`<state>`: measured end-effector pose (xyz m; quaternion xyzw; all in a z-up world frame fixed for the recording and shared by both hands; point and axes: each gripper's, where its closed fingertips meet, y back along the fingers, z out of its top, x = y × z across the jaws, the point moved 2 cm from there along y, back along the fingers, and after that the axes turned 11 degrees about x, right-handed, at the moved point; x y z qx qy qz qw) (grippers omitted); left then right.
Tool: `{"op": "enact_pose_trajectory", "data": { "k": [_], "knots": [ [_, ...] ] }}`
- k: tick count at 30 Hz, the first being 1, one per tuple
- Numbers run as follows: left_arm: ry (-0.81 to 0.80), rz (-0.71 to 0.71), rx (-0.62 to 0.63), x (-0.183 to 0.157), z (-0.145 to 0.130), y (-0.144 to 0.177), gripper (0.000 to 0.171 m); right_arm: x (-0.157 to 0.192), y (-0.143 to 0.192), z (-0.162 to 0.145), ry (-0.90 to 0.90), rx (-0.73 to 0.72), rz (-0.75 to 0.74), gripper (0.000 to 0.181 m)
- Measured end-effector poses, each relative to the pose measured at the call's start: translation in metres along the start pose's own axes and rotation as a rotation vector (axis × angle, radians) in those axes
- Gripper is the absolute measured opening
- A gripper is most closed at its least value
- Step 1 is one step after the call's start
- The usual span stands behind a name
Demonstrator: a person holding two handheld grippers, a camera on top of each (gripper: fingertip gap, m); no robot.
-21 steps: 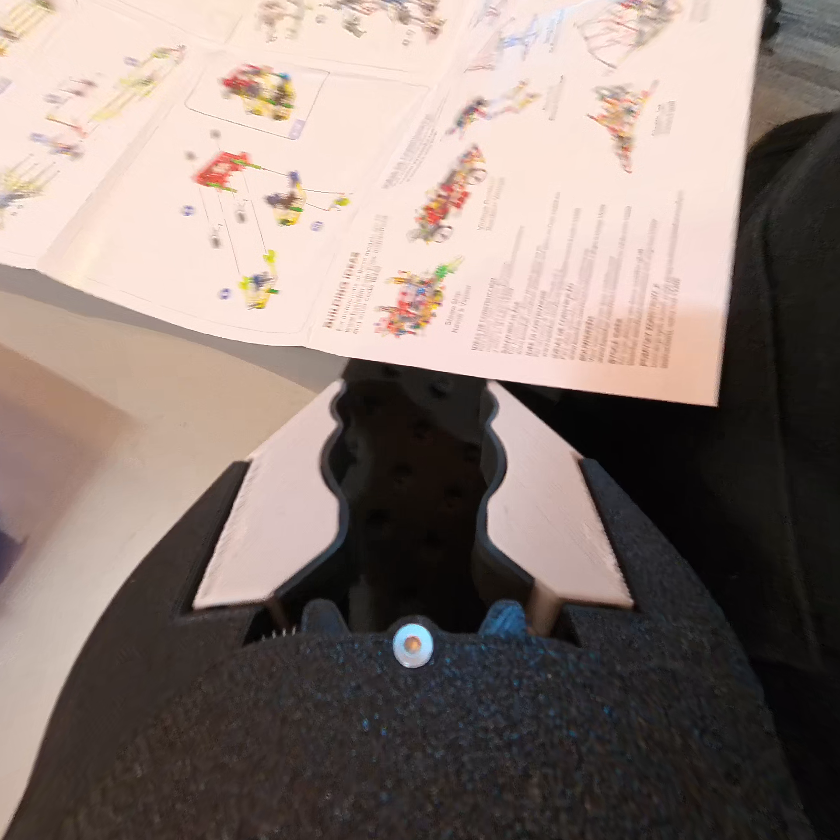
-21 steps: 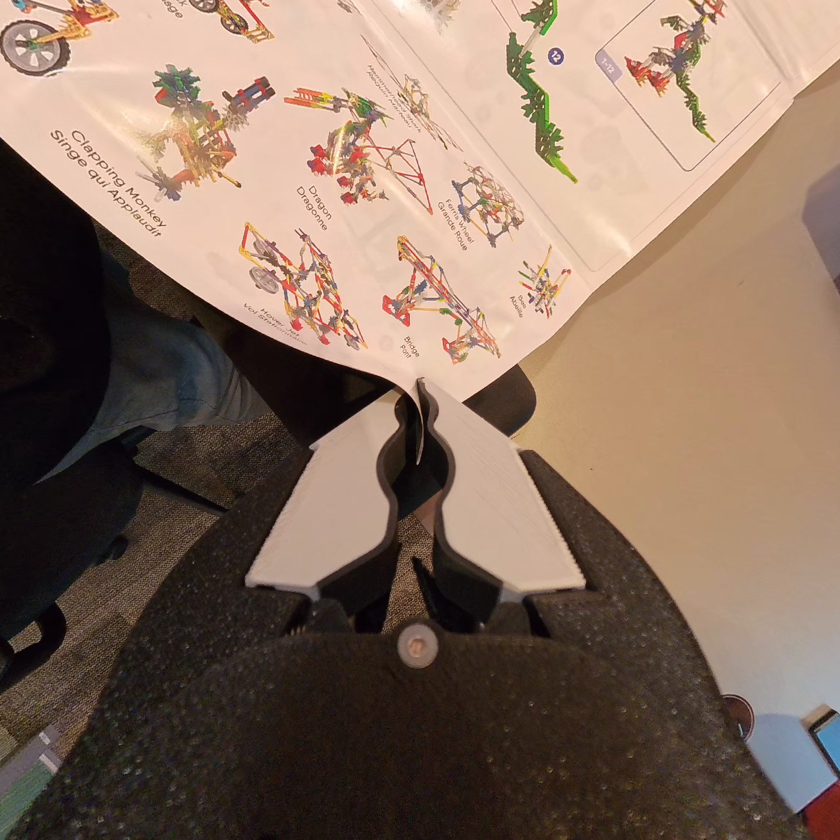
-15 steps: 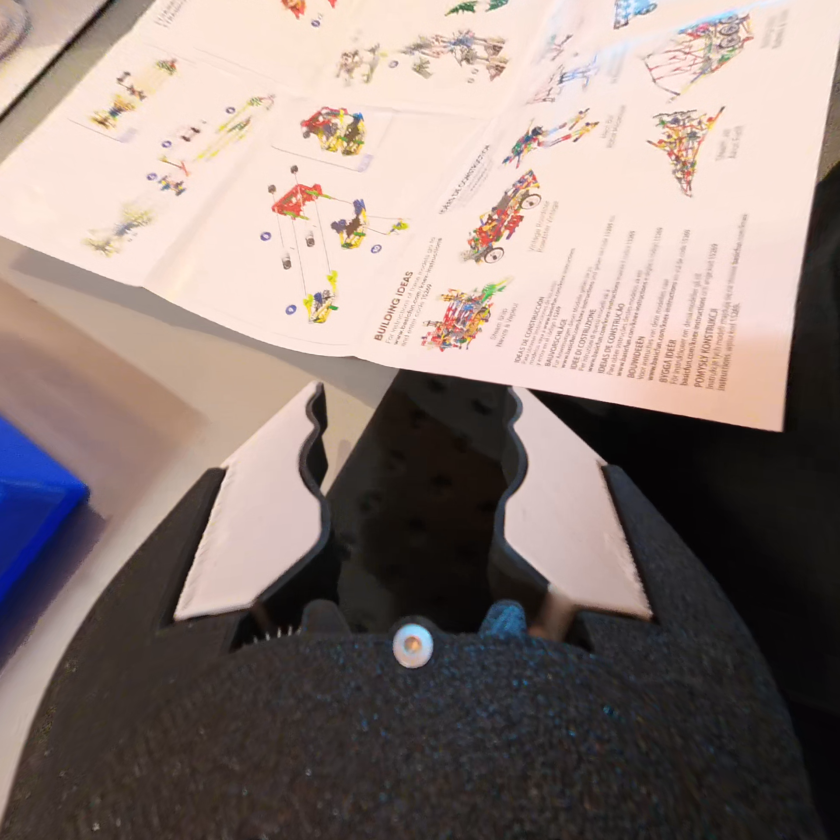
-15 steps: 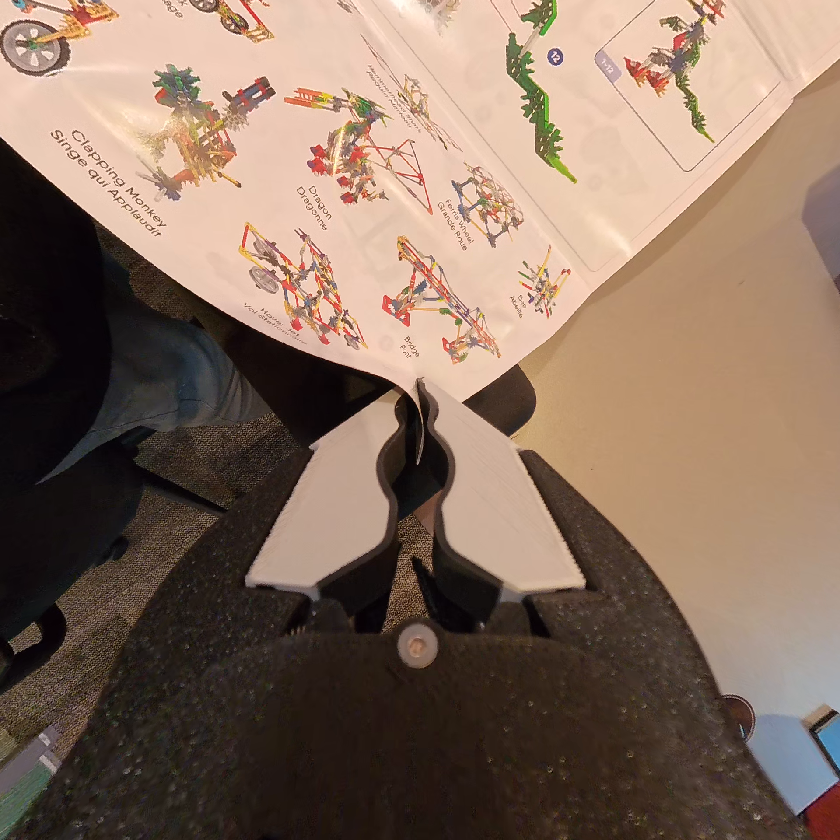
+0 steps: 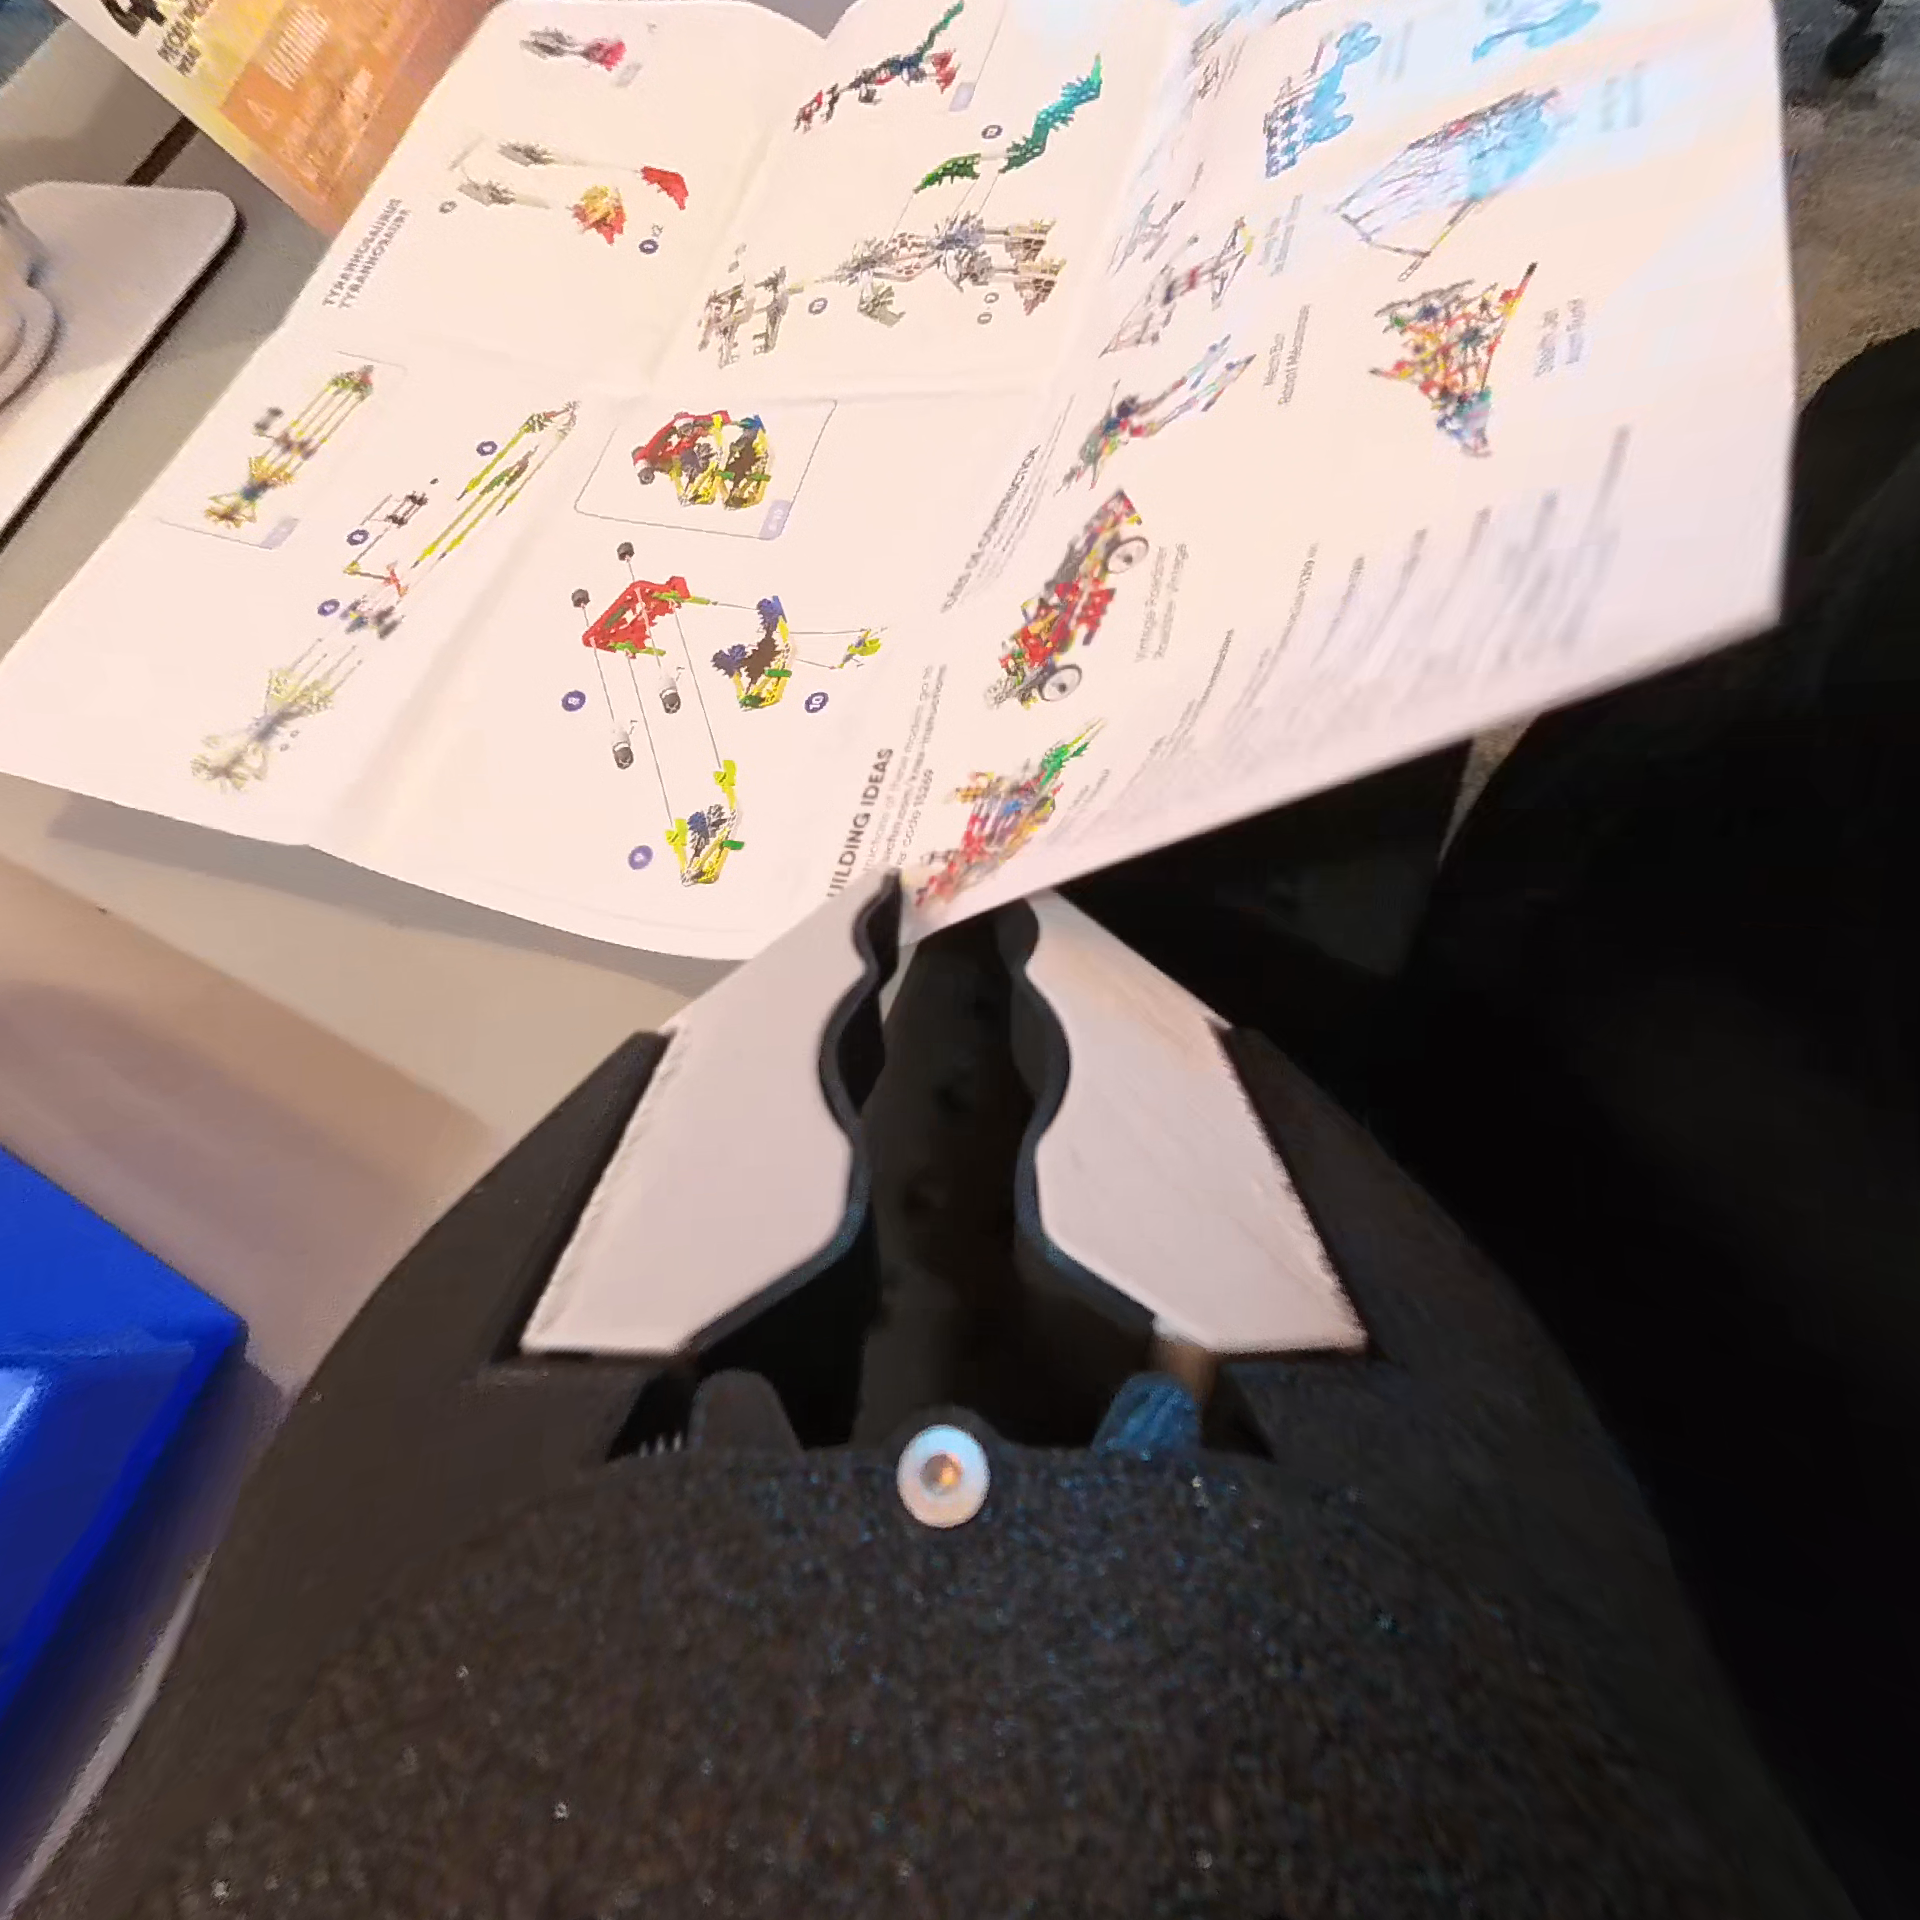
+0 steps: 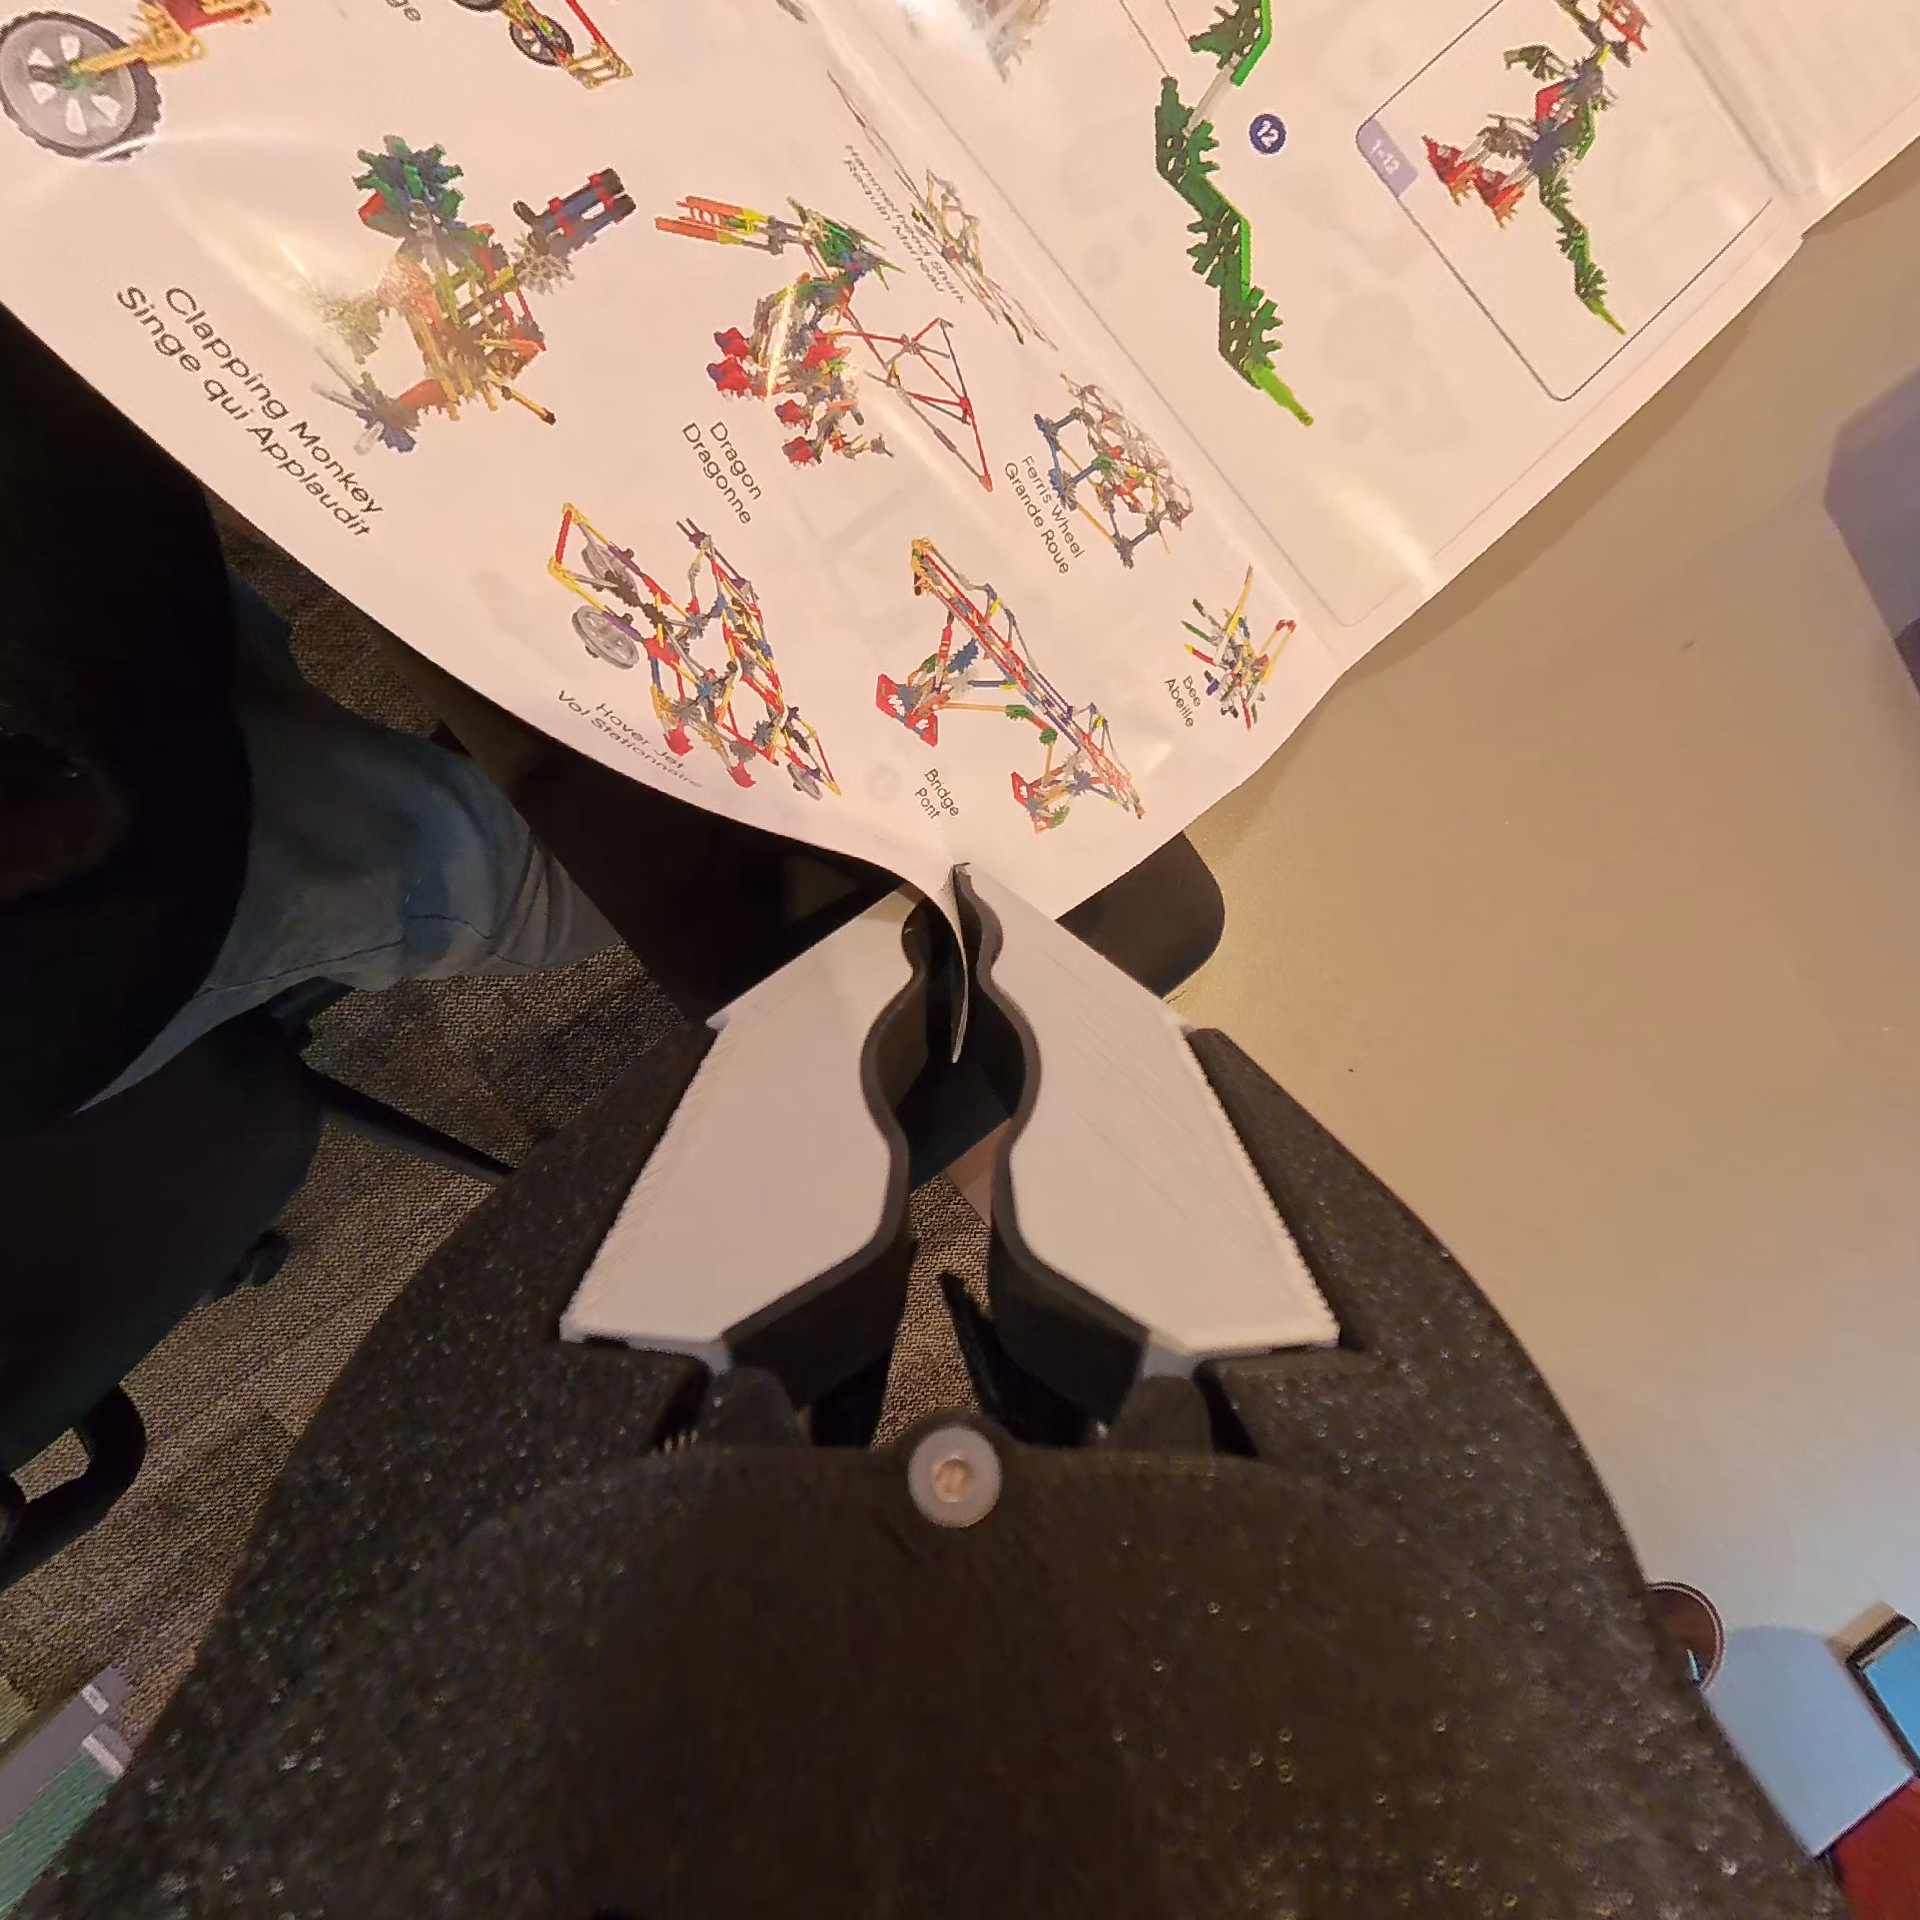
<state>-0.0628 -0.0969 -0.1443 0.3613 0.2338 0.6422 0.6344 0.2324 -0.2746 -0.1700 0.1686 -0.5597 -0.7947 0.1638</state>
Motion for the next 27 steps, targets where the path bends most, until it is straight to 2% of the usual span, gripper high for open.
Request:
{"op": "enact_pose_trajectory", "data": {
  "k": [4, 11, 19, 22, 24, 27],
  "knots": [
    [0.000, -0.018, -0.008, 0.000, 0.001, 0.001, 0.000, 0.000, 0.001, 0.000, 0.033, 0.019, -0.018, 0.000],
    [0.093, -0.091, 0.003, -0.001, -0.004, 0.002, 0.000, 0.003, 0.010, 0.004, 0.104, 0.077, -0.004, 0.000],
    [0.442, -0.340, -0.056, 0.005, -0.002, 0.012, 0.000, -0.010, 0.061, 0.027, 0.067, 0.071, 0.084, 0.000],
    [0.611, -0.485, -0.102, 0.009, 0.002, 0.017, 0.000, -0.034, 0.079, 0.050, 0.039, -0.011, -0.020, 0.002],
    [0.688, -0.518, -0.101, 0.014, 0.000, 0.016, 0.000, -0.044, 0.085, 0.064, 0.022, -0.064, -0.054, 0.023],
    [0.808, -0.598, -0.135, 0.019, 0.000, 0.018, 0.000, -0.058, 0.082, 0.073, -0.005, -0.101, -0.109, 0.024]
  ]
}}
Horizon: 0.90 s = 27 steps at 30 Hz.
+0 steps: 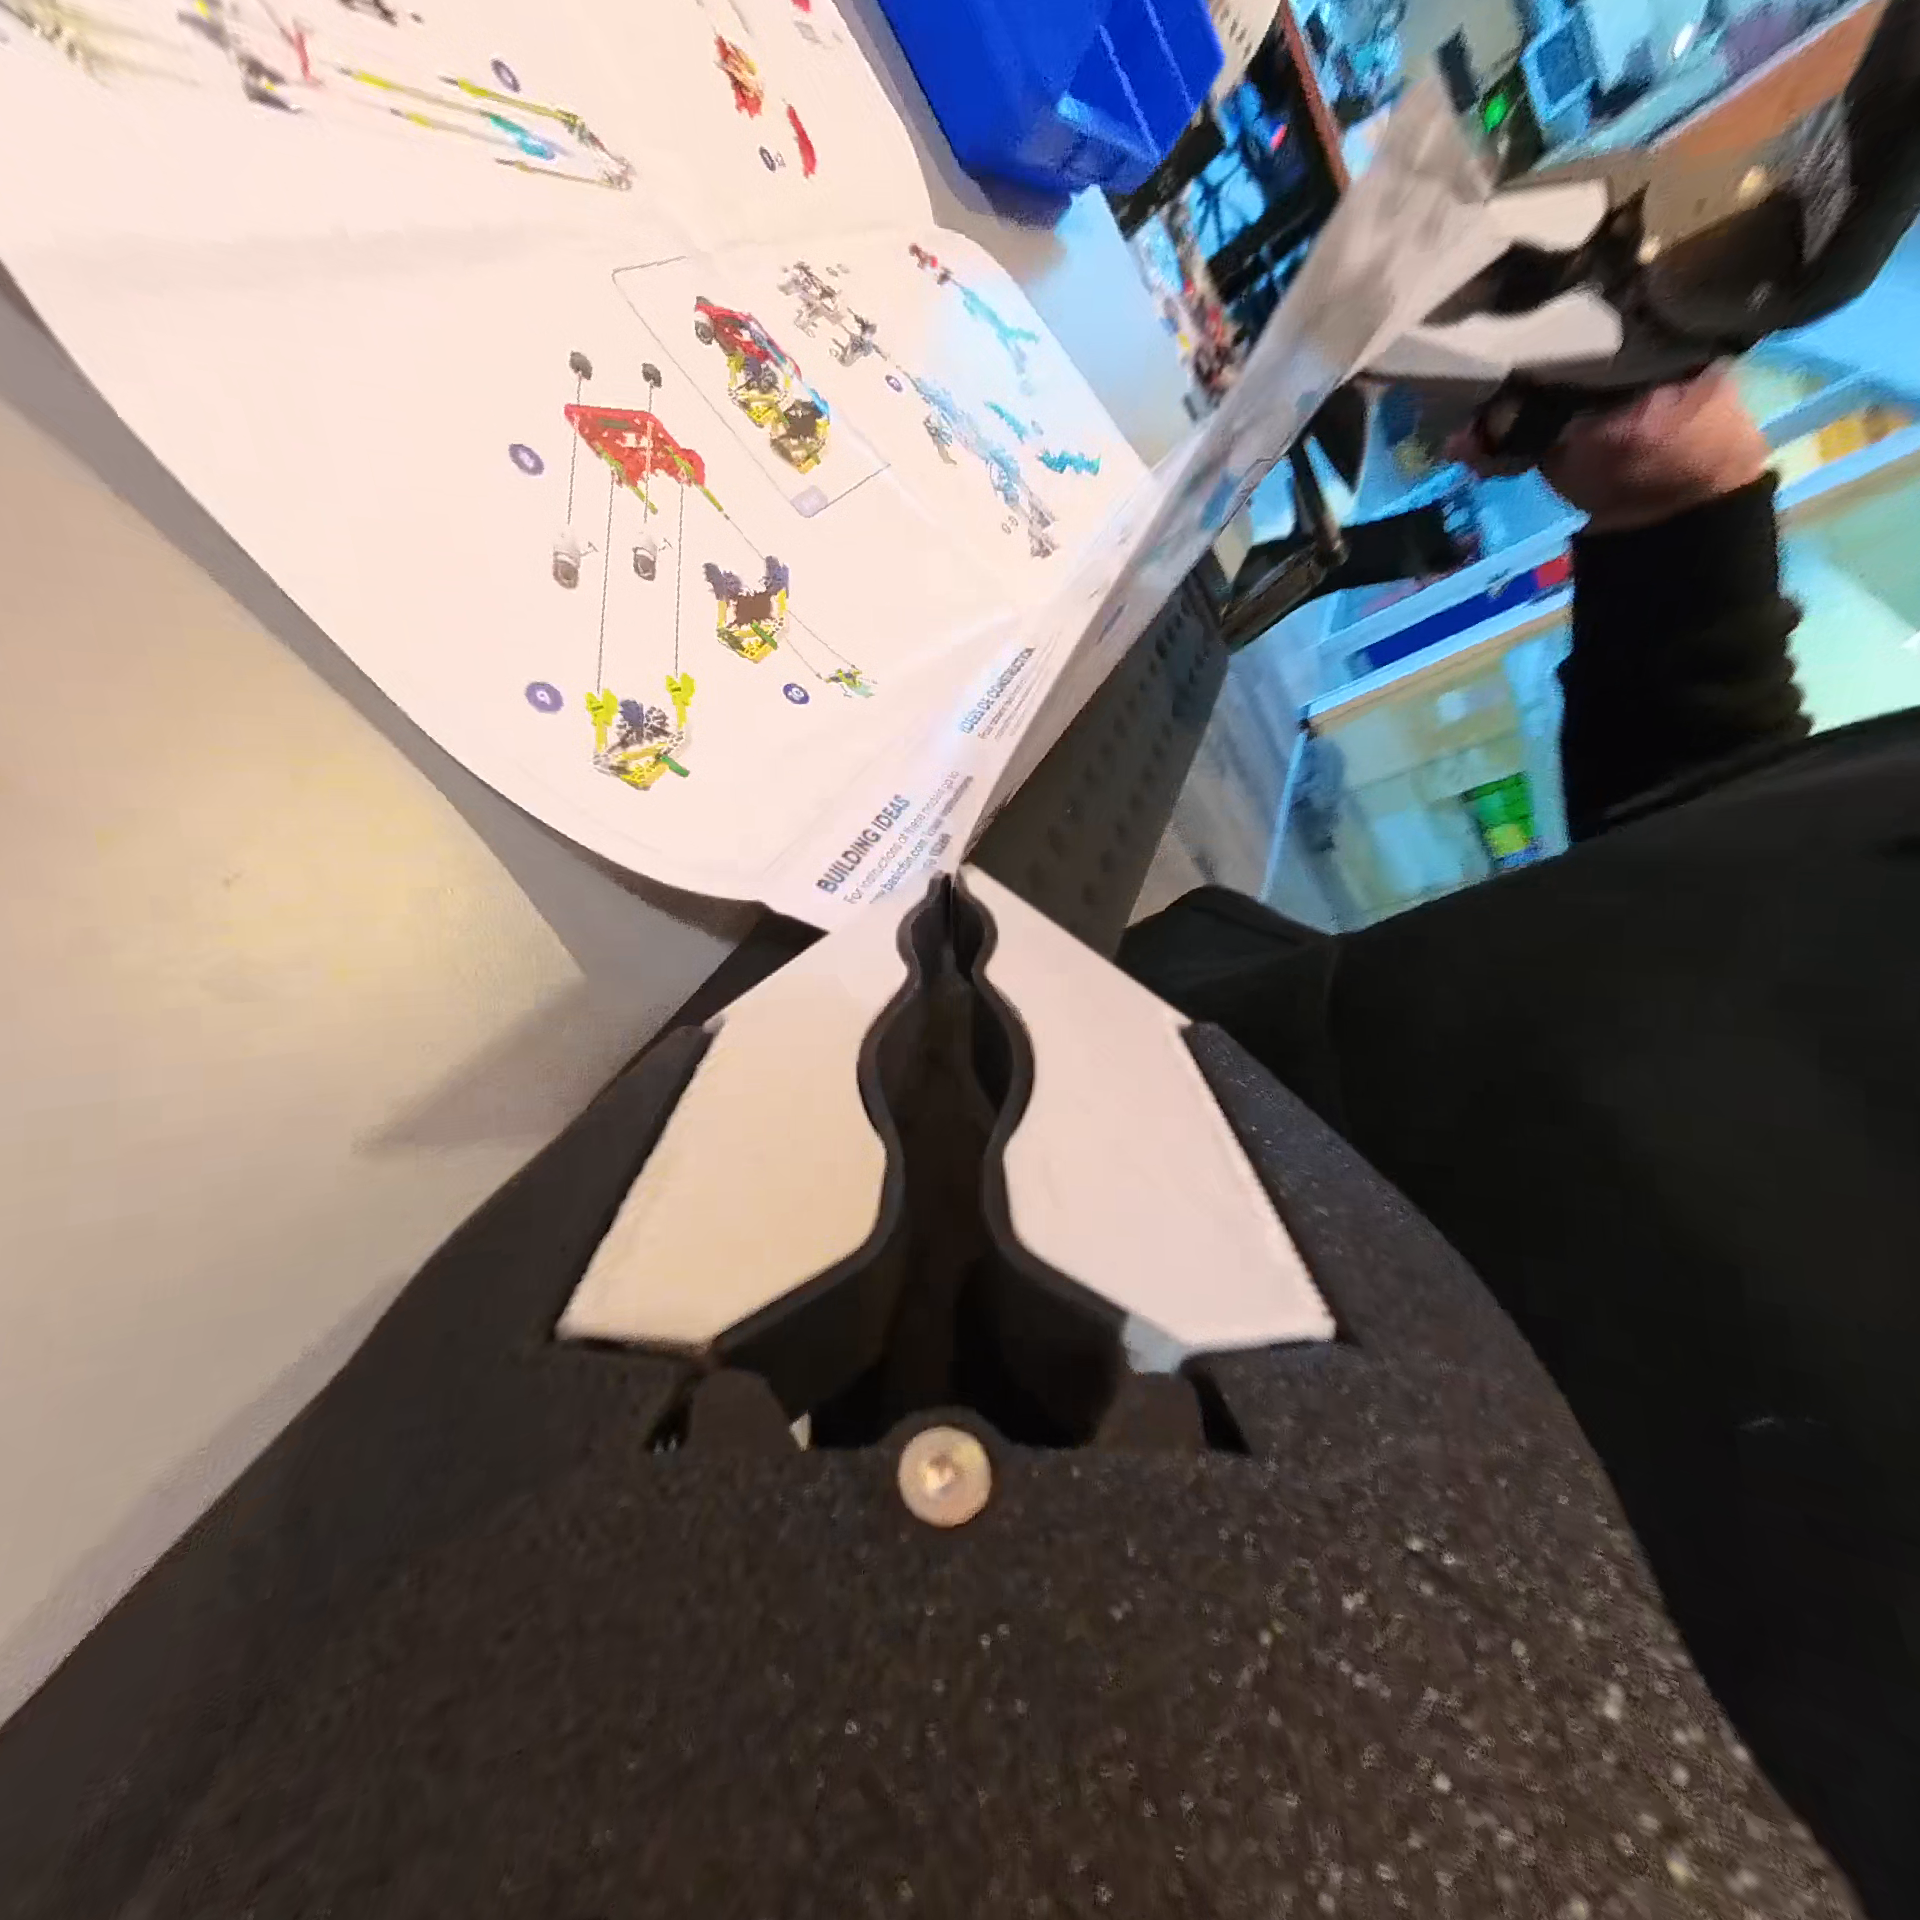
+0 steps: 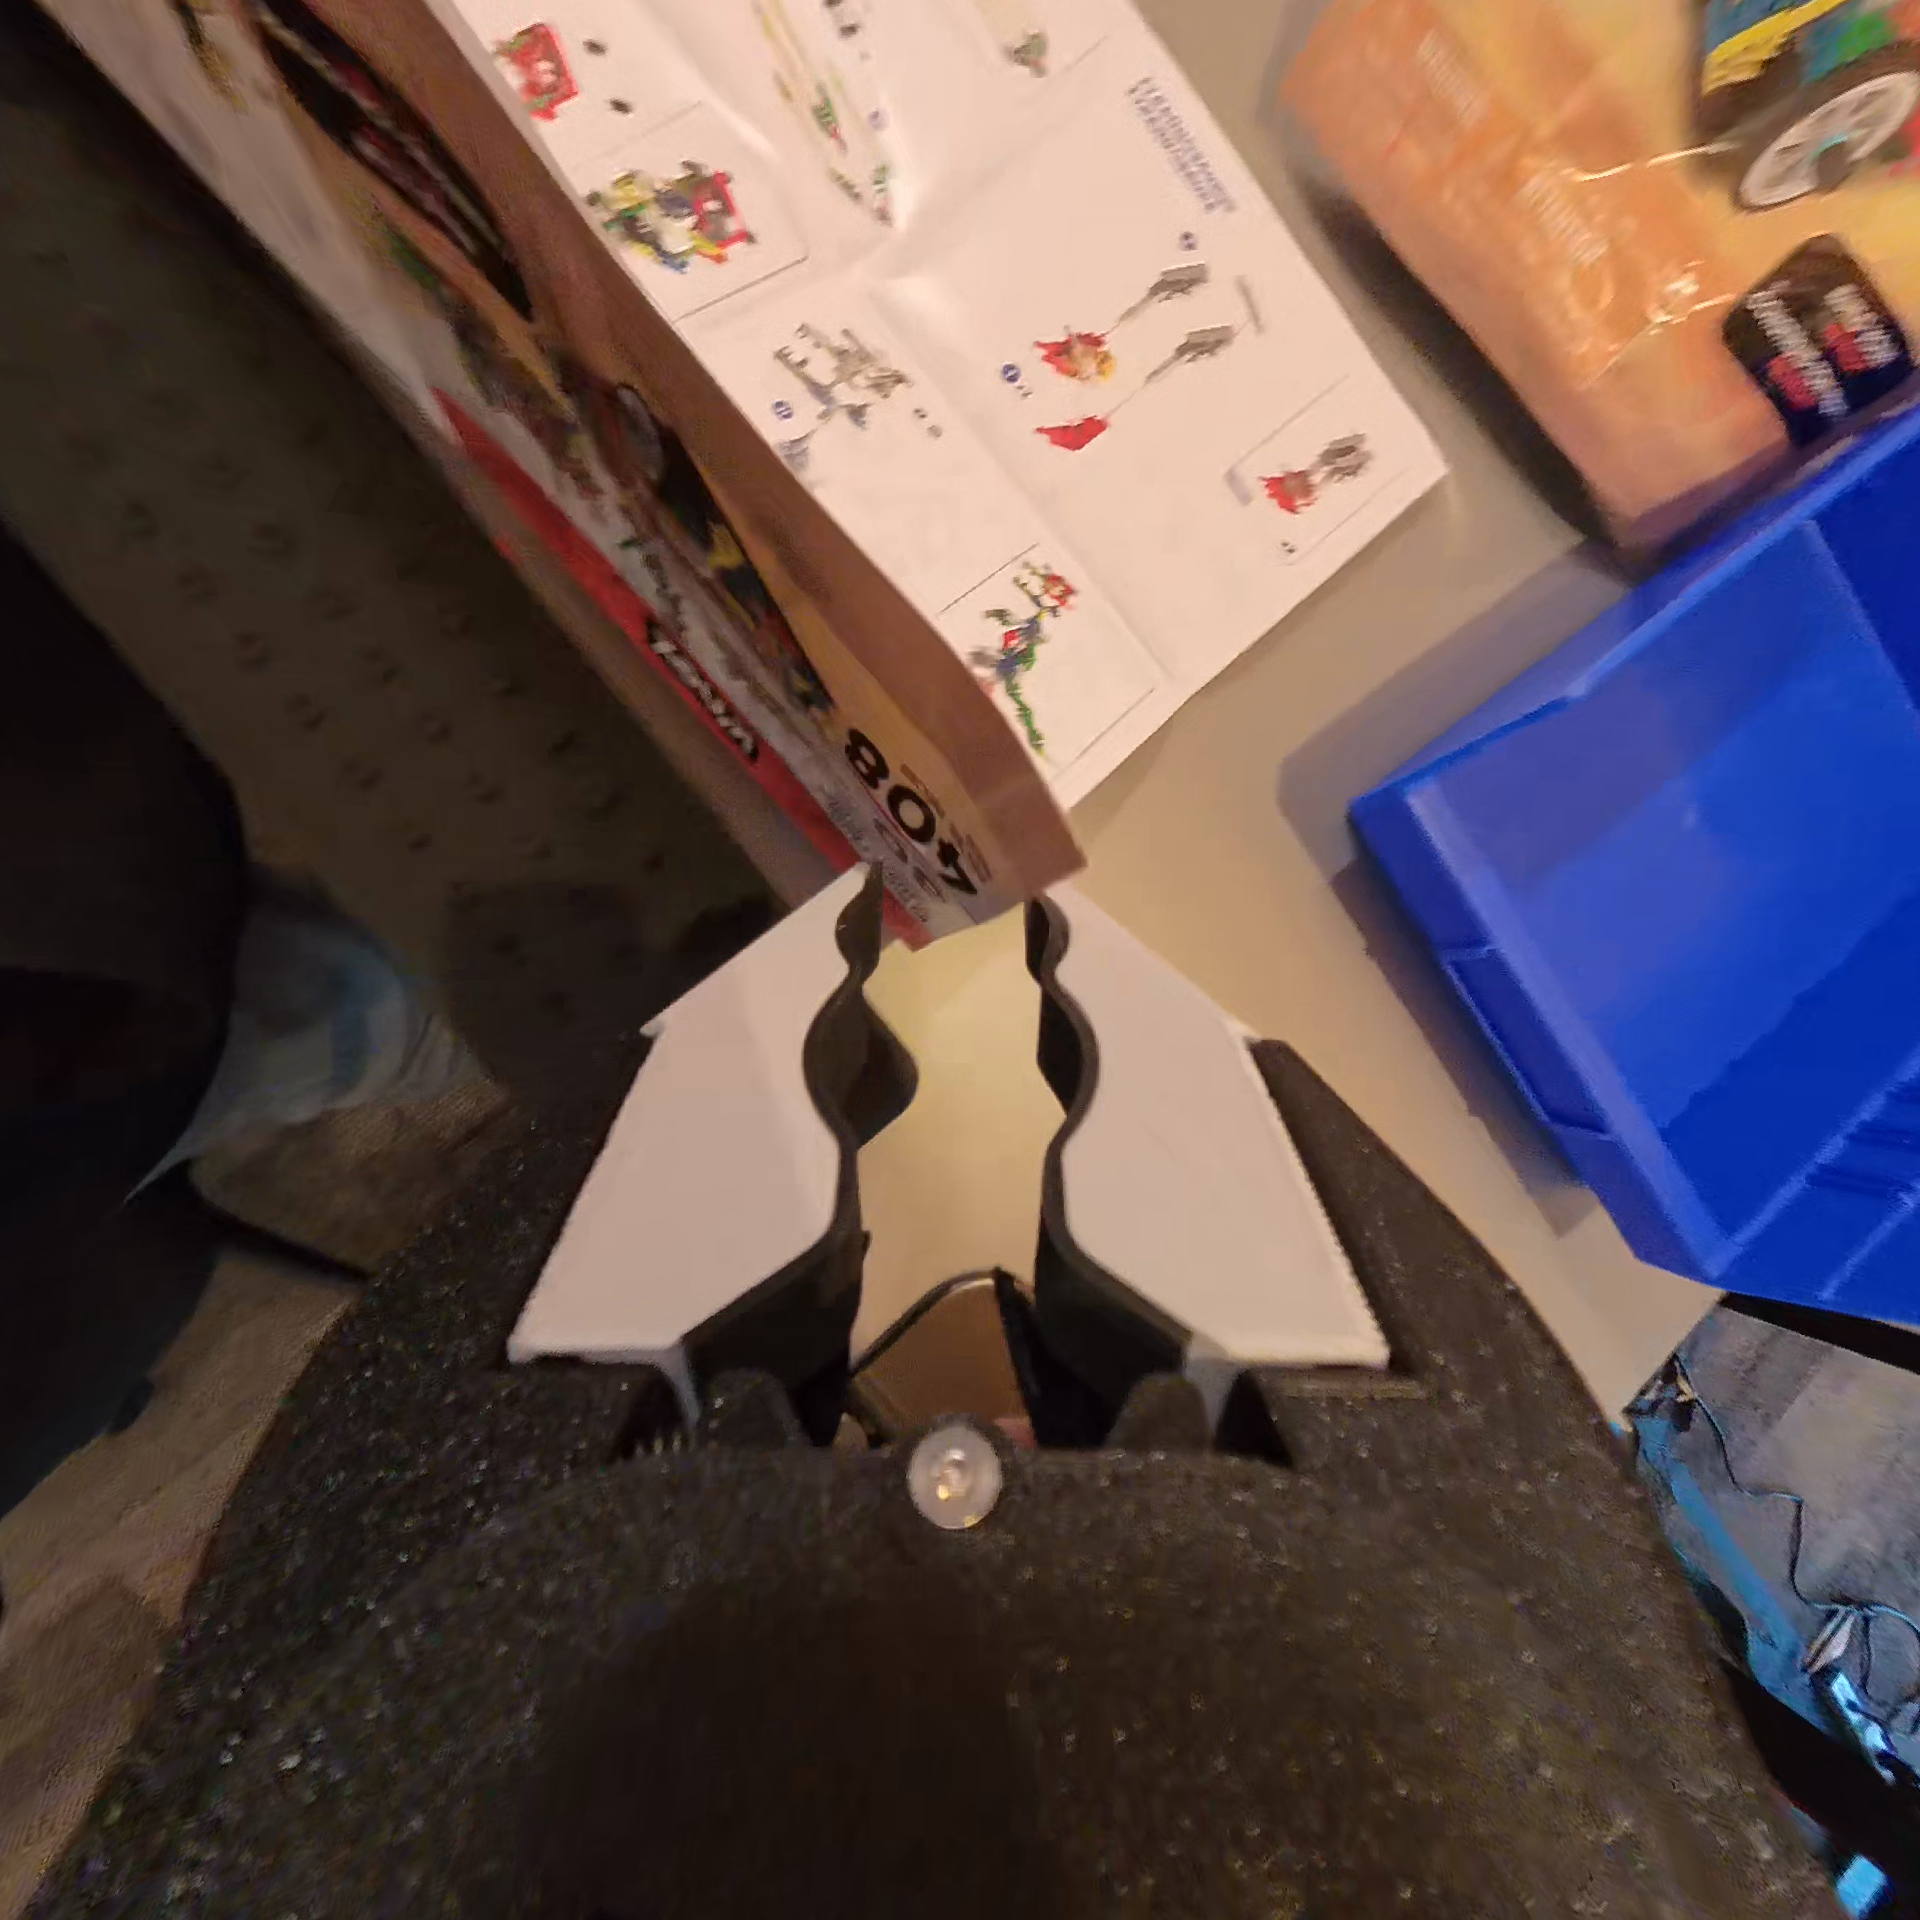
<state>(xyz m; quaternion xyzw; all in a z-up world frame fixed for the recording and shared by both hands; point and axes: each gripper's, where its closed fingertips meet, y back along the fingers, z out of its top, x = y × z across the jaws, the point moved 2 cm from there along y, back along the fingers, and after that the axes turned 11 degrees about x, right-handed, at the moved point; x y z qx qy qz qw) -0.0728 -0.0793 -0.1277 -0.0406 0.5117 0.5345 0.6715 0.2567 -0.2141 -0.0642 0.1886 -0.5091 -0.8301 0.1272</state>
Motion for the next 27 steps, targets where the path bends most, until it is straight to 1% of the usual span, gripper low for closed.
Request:
{"op": "enact_pose_trajectory", "data": {
  "k": [2, 4, 6, 7, 10, 12, 15, 18, 21, 23, 26, 27],
  "knots": [
    [0.042, -0.032, -0.028, 0.001, 0.002, 0.002, 0.000, -0.002, -0.004, 0.003, -0.043, -0.031, 0.019, 0.036],
    [0.072, -0.035, -0.036, 0.004, 0.003, 0.003, 0.000, -0.004, -0.009, 0.005, -0.092, -0.072, 0.047, 0.038],
    [0.064, -0.044, -0.028, 0.003, 0.002, 0.002, 0.000, -0.003, -0.013, 0.006, -0.151, -0.117, 0.105, 0.047],
    [0.060, -0.038, -0.028, 0.003, 0.003, 0.002, 0.000, -0.005, -0.017, 0.005, -0.184, -0.123, 0.117, 0.048],
    [0.109, -0.022, 0.008, 0.011, -0.001, -0.001, 0.000, -0.009, -0.032, -0.001, -0.220, -0.108, 0.115, 0.049],
    [0.170, -0.046, -0.019, 0.016, 0.001, -0.001, 0.000, -0.007, -0.041, 0.000, -0.209, -0.111, 0.119, 0.048],
    [0.264, -0.076, -0.010, 0.024, -0.001, -0.003, 0.000, -0.005, -0.055, 0.006, -0.209, -0.127, 0.132, 0.045],
    [0.346, -0.068, -0.005, 0.033, -0.001, -0.003, 0.000, -0.012, -0.064, 0.017, -0.216, -0.155, 0.103, 0.043],
    [0.400, -0.050, -0.023, 0.041, 0.003, -0.001, 0.001, -0.021, -0.076, 0.022, -0.234, -0.139, 0.077, 0.039],
    [0.409, -0.029, -0.028, 0.045, 0.006, -0.001, 0.003, -0.024, -0.087, 0.022, -0.239, -0.113, 0.061, 0.039],
    [0.414, -0.002, -0.064, 0.050, 0.014, 0.001, 0.016, -0.027, -0.109, 0.015, -0.245, -0.053, 0.039, 0.036],
    [0.419, 0.007, -0.066, 0.052, 0.015, 0.001, 0.018, -0.028, -0.116, 0.011, -0.254, -0.030, 0.036, 0.031]
  ]
}}
